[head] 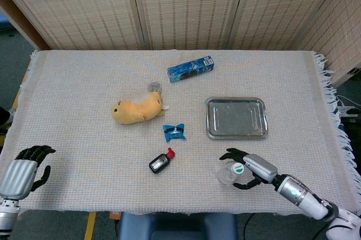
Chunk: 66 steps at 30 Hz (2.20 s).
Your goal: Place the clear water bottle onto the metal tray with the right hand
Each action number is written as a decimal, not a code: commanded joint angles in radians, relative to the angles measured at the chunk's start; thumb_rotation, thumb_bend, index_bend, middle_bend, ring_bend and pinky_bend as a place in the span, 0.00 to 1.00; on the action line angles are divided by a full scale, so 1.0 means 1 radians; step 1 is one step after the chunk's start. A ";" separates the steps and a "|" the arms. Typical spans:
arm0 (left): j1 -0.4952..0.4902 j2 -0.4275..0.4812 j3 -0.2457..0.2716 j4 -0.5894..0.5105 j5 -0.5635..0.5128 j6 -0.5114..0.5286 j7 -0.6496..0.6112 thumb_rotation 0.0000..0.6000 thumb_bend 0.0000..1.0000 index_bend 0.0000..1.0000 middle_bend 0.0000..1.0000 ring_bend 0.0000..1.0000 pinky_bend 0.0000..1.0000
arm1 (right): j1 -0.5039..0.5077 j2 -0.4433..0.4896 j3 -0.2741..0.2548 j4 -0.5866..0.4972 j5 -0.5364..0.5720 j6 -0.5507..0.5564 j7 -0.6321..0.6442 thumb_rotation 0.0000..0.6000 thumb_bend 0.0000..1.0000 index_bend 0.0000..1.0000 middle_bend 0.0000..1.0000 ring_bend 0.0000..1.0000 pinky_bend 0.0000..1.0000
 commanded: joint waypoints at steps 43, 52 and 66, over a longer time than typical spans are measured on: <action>-0.013 -0.003 0.016 -0.005 0.008 -0.031 0.027 1.00 0.54 0.31 0.26 0.20 0.26 | -0.021 0.012 0.188 0.007 0.188 0.107 0.289 1.00 0.03 0.81 0.61 0.46 0.50; -0.015 -0.003 0.018 -0.009 0.006 -0.037 0.032 1.00 0.53 0.31 0.26 0.20 0.26 | -0.037 0.008 0.210 0.031 0.287 0.079 0.029 1.00 0.03 0.81 0.61 0.46 0.51; -0.016 -0.002 0.019 -0.010 0.006 -0.038 0.032 1.00 0.53 0.31 0.27 0.20 0.26 | -0.107 -0.302 0.331 0.273 0.431 0.405 -1.031 1.00 0.03 0.81 0.61 0.46 0.51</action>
